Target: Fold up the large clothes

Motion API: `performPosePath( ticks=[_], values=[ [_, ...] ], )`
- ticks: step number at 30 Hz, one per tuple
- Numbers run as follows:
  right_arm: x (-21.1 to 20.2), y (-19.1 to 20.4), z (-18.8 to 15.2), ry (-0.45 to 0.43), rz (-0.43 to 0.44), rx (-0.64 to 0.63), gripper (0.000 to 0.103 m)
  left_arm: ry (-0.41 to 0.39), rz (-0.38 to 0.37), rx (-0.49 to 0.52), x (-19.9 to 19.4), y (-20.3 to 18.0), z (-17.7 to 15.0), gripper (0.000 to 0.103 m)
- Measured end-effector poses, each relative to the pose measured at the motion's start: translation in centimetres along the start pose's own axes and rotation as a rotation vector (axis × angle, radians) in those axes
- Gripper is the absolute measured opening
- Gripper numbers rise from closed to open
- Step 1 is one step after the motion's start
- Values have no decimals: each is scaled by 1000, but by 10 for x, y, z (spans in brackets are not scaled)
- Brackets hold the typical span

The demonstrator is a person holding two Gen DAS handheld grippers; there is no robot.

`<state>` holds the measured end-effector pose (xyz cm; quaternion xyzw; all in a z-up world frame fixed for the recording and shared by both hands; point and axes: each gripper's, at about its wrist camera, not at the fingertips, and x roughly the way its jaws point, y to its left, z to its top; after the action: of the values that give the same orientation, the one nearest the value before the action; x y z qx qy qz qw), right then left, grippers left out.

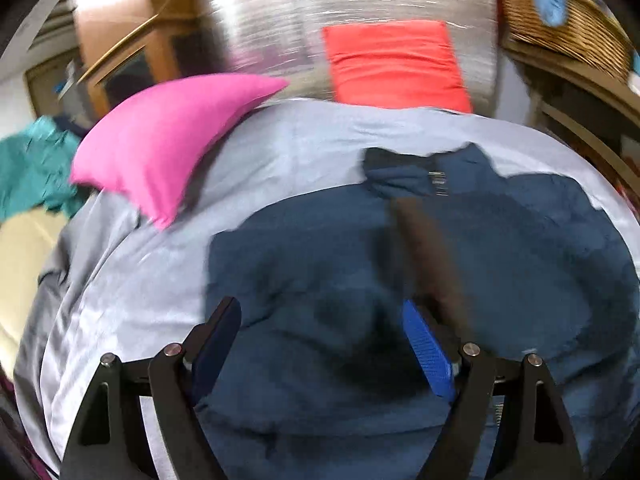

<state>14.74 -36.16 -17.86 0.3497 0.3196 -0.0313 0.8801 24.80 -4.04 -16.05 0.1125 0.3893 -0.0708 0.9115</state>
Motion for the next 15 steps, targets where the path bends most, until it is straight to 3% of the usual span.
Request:
performPosePath(
  ticks=[3,5,10,15],
  values=[
    [-15,-16,10,-32,-3,26,79,-30,-3,63,-4,-28,6,83],
    [-25,-25,15,-57,-11,34,79,-61,-60,78,-9,-48,14,83],
    [-56,-60,32,-107,-39,80,79,-146,-280,81,-39,-100,25,83],
    [-77,-86,46,-150,-44,132,79,-186,-527,188,-77,-153,19,83]
  ],
)
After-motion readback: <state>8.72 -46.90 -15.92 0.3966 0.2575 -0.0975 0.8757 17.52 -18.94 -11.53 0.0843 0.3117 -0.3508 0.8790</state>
